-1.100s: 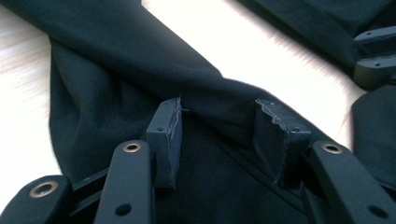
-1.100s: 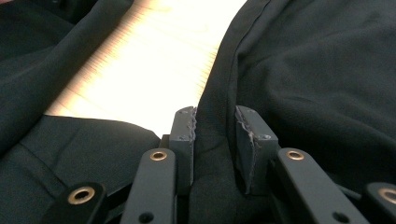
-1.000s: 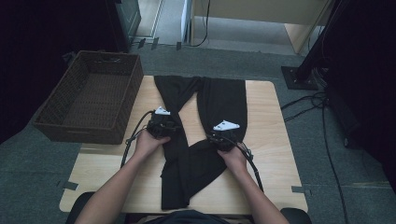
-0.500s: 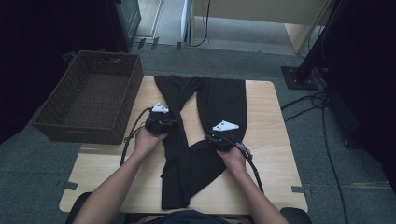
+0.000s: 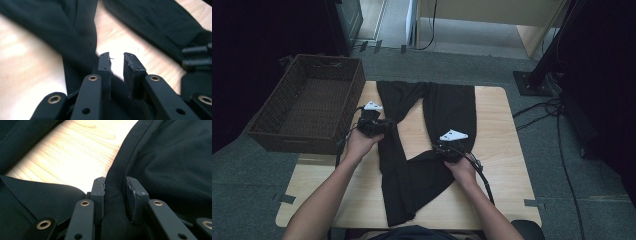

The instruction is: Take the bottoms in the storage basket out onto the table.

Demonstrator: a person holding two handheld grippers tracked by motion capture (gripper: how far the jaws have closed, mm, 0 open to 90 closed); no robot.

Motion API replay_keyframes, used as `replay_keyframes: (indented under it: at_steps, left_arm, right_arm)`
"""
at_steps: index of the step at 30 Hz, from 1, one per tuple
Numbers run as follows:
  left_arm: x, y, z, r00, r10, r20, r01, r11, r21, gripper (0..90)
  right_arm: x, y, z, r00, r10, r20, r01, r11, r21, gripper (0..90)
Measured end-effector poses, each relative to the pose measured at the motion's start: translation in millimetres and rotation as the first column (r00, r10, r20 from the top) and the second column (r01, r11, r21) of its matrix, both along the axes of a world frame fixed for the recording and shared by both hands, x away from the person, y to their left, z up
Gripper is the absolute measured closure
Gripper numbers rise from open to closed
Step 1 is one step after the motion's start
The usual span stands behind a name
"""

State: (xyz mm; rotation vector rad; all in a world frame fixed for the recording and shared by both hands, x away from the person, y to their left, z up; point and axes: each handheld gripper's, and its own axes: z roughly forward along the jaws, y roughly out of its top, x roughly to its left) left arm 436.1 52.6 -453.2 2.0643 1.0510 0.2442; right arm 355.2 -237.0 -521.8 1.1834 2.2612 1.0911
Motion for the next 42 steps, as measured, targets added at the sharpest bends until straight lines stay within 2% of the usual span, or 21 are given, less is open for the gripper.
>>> replay_keyframes:
  at_steps: [5,7,8,9,10,14,16,19,22,24,27,29,31,32,35,40,41,42]
  left_arm:
    - [33.1,-19.2,-16.6,0.9993,0.007,-0.036,-0.007,0.9998,0.019,68.1]
    - [44.8,-26.4,-24.2,0.9987,0.011,-0.050,-0.008,0.9983,0.058,66.4]
    - [49.3,-29.6,-28.0,0.9987,0.010,-0.051,-0.007,0.9980,0.063,65.9]
    - [54.5,-33.0,-31.9,0.9986,0.011,-0.052,-0.006,0.9953,0.096,65.6]
    - [57.3,-34.3,-34.1,0.9983,0.007,-0.057,-0.001,0.9938,0.111,64.5]
    - [64.8,-33.9,-44.7,0.9992,0.027,-0.031,-0.023,0.9908,0.134,62.9]
    - [66.9,-32.3,-49.7,0.9988,0.036,-0.034,-0.030,0.9888,0.146,61.7]
    - [67.1,-31.7,-50.5,0.9995,0.030,-0.013,-0.027,0.9869,0.159,61.6]
    - [64.1,-36.4,-51.2,0.9992,0.015,0.036,-0.023,0.9754,0.219,66.0]
    - [63.9,-37.7,-51.4,0.9991,0.009,0.042,-0.018,0.9754,0.220,72.0]
    - [64.6,-37.5,-51.7,0.9983,0.007,0.058,-0.020,0.9719,0.234,88.1]
    - [66.1,-36.3,-50.5,0.9994,0.011,0.033,-0.018,0.9750,0.221,89.5]
    - [70.1,-35.3,-46.0,0.9989,0.019,-0.042,-0.011,0.9818,0.189,89.7]
    - [70.7,-35.8,-42.1,0.9984,0.017,-0.053,-0.007,0.9861,0.166,89.8]
    - [67.9,-42.3,-20.6,0.9997,-0.010,-0.023,0.012,0.9945,0.104,89.7]
    - [62.5,-63.1,25.8,0.9963,-0.073,0.045,0.070,0.9961,0.053,89.5]
    - [61.2,-65.5,34.1,0.9957,-0.074,0.056,0.073,0.9969,0.029,89.4]
    - [59.6,-67.7,42.8,0.9948,-0.077,0.067,0.078,0.9969,-0.015,89.4]
  right_arm:
    - [0.1,-0.1,0.0,1.0000,0.000,0.000,0.000,1.000,0.000,69.9]
    - [0.3,-0.2,-0.1,1.0000,0.001,0.001,-0.001,1.000,0.001,69.9]
    - [0.3,-0.2,-0.1,1.0000,0.001,0.001,-0.001,1.000,0.001,69.9]
    - [0.3,-0.2,-0.1,1.0000,0.001,0.001,-0.001,1.000,0.001,69.8]
    - [0.3,-0.4,-0.1,1.0000,0.003,0.002,-0.003,1.000,0.001,69.9]
    - [0.2,-1.0,-0.1,1.0000,0.003,0.002,-0.003,1.000,0.003,69.9]
    - [0.3,-1.3,-0.1,1.0000,0.002,-0.001,-0.002,1.000,0.005,70.0]
    - [0.4,-1.2,-0.1,1.0000,0.004,0.000,-0.004,1.000,0.006,70.0]
    - [0.1,-0.8,-0.1,1.0000,0.004,0.003,-0.004,1.000,0.001,70.0]
    - [-0.1,-0.6,-0.1,1.0000,0.003,0.001,-0.003,1.000,0.001,70.0]
    - [-0.3,-0.4,0.0,1.0000,0.002,0.001,-0.002,1.000,-0.001,70.2]
    - [-0.3,-0.4,0.0,1.0000,0.001,0.001,-0.001,1.000,-0.001,70.3]
    - [-0.2,-0.4,-0.1,1.0000,0.000,0.002,0.000,1.000,0.000,70.6]
    - [0.0,-0.6,-0.1,1.0000,0.001,0.004,-0.001,1.000,-0.001,70.7]
    - [-0.1,-0.6,-0.1,1.0000,0.000,0.004,0.000,1.000,-0.002,70.9]
    - [-0.2,-0.4,0.0,1.0000,-0.003,0.003,0.003,1.000,-0.003,71.1]
    - [-0.3,-0.3,0.0,1.0000,-0.004,0.003,0.004,1.000,-0.003,71.2]
    - [-0.5,-0.2,0.0,1.0000,-0.005,0.001,0.005,1.000,-0.002,71.2]
